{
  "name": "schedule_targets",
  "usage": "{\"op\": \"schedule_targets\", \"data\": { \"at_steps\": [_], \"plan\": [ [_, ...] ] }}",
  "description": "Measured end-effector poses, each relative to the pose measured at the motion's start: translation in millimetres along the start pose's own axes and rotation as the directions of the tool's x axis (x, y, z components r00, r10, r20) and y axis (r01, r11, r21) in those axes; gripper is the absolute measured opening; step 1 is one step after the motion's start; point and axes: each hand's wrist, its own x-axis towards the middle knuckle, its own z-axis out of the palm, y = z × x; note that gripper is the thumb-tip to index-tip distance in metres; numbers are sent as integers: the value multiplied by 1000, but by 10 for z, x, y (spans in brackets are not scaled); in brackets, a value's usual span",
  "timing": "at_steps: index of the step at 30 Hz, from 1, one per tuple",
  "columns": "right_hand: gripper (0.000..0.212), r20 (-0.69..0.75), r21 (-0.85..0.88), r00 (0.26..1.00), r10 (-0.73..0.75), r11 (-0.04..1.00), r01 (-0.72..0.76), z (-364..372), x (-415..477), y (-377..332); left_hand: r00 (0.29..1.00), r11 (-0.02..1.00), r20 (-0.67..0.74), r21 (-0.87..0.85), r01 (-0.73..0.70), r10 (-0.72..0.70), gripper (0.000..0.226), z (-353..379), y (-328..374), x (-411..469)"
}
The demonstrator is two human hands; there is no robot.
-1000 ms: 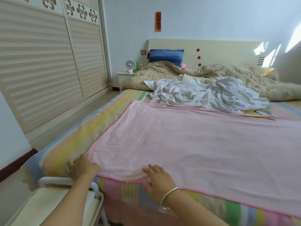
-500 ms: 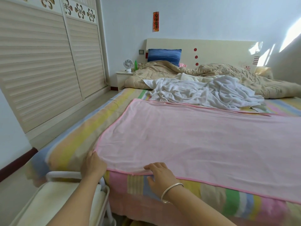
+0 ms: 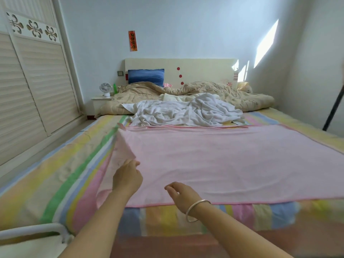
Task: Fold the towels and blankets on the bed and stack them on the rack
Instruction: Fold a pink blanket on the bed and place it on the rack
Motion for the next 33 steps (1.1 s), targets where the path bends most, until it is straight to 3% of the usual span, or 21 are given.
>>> {"op": "schedule_targets", "data": {
  "at_steps": [4,9,14,18,24,28,33],
  "plan": [
    [34,-61,286,978,200,942,-175,-642,-101,547,993,992,35,-51,-113,115,43,277,967,-70],
    [38,51,727,904,424,605,-325,-1374,-183,1172,972,971,103,-137,-198,213,42,924,2109,-175],
    [41,53,868,862,504,403,-289,-2016,-69,1961,948,947,178,-232,-222,266,43,1734,3230,-296],
    [36,116,889,796,594,295,-349,-2394,28,2457,938,937,199,-261,-230,285,43,2141,3679,-354],
    [48,226,825,782,581,313,-471,-2707,240,3008,934,925,198,-300,-232,298,31,2402,3952,-336],
    [44,297,696,778,553,432,-573,-2915,337,3251,910,904,207,-319,-284,359,24,2488,4143,-449],
    [29,269,483,750,605,589,-648,-3259,344,3449,877,860,208,-387,-333,433,30,2716,4555,-666]
  ]
}}
